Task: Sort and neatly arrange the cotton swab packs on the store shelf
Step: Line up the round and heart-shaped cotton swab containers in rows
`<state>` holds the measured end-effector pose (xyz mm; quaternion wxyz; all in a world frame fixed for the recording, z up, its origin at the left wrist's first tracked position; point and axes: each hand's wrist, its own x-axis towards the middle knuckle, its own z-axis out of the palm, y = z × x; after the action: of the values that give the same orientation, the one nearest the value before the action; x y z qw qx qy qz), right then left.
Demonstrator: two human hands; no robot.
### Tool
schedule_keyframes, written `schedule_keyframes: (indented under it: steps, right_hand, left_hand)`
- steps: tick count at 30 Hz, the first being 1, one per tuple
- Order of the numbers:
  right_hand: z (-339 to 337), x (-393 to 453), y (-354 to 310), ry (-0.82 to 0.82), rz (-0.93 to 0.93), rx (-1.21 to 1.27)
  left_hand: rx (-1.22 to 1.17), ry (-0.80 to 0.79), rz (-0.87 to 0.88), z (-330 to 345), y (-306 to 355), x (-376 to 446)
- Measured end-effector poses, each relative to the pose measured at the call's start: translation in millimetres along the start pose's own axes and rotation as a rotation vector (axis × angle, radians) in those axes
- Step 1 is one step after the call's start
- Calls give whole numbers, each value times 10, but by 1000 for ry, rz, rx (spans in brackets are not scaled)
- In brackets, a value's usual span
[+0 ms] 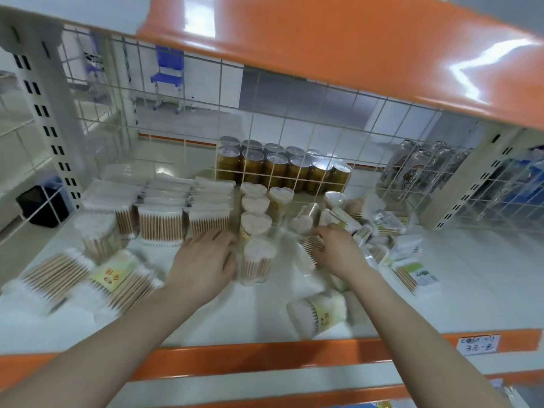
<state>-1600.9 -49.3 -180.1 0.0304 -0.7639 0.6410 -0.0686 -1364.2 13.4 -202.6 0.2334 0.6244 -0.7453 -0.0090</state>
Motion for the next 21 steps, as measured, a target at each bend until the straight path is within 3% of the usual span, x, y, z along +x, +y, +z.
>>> schedule_keyframes:
  steps: [9,21]
  right_hand:
    - [-2,324,138,49,-173,-71]
    - [-28,751,179,-10,-330,-174]
  left_hand:
    - [-66,81,-7,11,183,153]
    - [-118,-38,-96,127,396,391]
